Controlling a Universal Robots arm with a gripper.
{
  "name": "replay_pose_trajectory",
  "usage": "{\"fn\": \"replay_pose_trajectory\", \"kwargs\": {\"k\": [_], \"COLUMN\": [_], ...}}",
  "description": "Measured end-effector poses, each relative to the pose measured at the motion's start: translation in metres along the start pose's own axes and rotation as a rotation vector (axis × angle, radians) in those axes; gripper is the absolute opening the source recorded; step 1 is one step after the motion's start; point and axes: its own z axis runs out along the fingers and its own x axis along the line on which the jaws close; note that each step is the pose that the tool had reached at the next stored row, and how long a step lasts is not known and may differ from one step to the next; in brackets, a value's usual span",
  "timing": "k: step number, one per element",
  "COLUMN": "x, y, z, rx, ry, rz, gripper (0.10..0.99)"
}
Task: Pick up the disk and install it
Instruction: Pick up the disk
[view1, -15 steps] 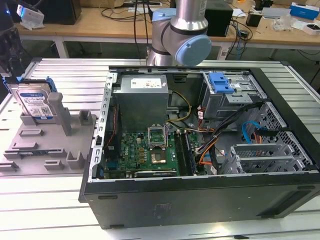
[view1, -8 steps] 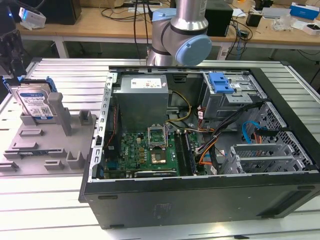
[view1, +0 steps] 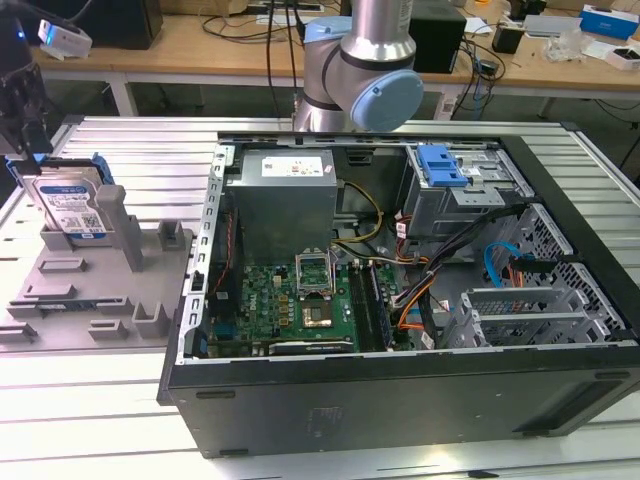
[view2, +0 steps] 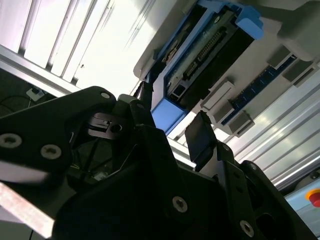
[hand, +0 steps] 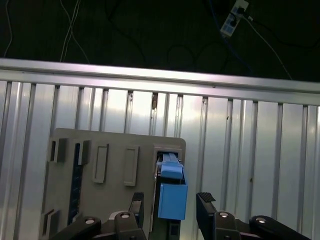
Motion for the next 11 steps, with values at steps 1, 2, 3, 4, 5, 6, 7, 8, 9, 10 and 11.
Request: {"fn": "replay_pose_trajectory", "kwargs": {"k": [1, 2, 3, 4, 5, 6, 7, 8, 9, 10, 11], "x": [-0.0001, -0.0001, -0.0001, -0.0001, -0.0001, -0.0001, -0.0001, -0.0003, -0.0006, -0.0008, -0.0011], "y": [0.0005, 0.001, 0.0012, 0.0012, 0.0012, 0.0013, 0.0013, 0.0022, 0.0051, 0.0082, 0.0113], "z": [0.0005, 0.001, 0.001, 0.001, 0.001, 0.001, 0.0011, 0.0015, 0.002, 0.0029, 0.0036], "rx": [0.0, 0.0, 0.0, 0.0, 0.0, 0.0, 0.0, 0.001, 0.004, 0.009, 0.014], "ry": [-0.0001, 0.0, 0.0, 0.0, 0.0001, 0.0001, 0.0, 0.0001, 0.0005, 0.0008, 0.0012], "rz": [0.0, 0.0, 0.0, 0.0, 0.0, 0.0, 0.0, 0.0, 0.0, 0.0, 0.0], "gripper": [0.541, 0.541, 0.541, 0.541, 0.541, 0.541, 0.541, 0.541, 0.541, 0.541, 0.541]}}
